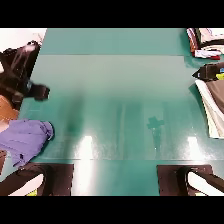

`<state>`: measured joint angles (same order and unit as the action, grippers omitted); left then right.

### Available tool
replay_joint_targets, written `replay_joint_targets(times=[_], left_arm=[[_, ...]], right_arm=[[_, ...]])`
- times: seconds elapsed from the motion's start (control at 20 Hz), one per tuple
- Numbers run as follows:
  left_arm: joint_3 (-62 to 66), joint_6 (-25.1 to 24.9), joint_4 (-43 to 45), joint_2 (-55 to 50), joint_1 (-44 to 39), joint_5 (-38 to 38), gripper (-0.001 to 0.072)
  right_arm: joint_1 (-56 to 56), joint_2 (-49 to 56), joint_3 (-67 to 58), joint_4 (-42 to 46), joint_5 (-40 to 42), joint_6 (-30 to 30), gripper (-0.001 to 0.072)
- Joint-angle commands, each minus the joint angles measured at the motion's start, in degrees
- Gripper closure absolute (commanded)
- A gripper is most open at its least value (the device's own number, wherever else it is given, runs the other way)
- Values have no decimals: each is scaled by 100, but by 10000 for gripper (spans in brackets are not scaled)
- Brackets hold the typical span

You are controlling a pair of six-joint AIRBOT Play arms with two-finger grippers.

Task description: Fold the shirts.

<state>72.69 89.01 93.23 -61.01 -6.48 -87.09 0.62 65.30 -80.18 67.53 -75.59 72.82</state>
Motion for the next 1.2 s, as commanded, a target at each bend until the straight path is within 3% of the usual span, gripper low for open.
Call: replay_joint_targets(times=[0.0,0.4,0.45,0.55,0.6,0.85,1.15], left_arm=[[-1167,501,1058,240,140,-455,55],[-3539,855,1207,238,140,-26,58],[-3611,1025,1204,238,140,-87,150],[-3620,1108,1198,240,140,-105,580],[-3613,1104,1200,240,140,-96,678],[-2411,1104,1161,461,103,-254,680],[1620,1095,669,660,-835,-575,680]], right_arm=[[-4,4,-7,2,-2,0,691],[-4,9,-7,2,63,0,691],[-4,9,-7,2,61,0,691],[-4,9,-7,2,66,0,691],[-4,9,-7,0,61,0,691],[-4,2,-9,-2,59,0,691],[-4,-258,-17,-11,404,2,691]])
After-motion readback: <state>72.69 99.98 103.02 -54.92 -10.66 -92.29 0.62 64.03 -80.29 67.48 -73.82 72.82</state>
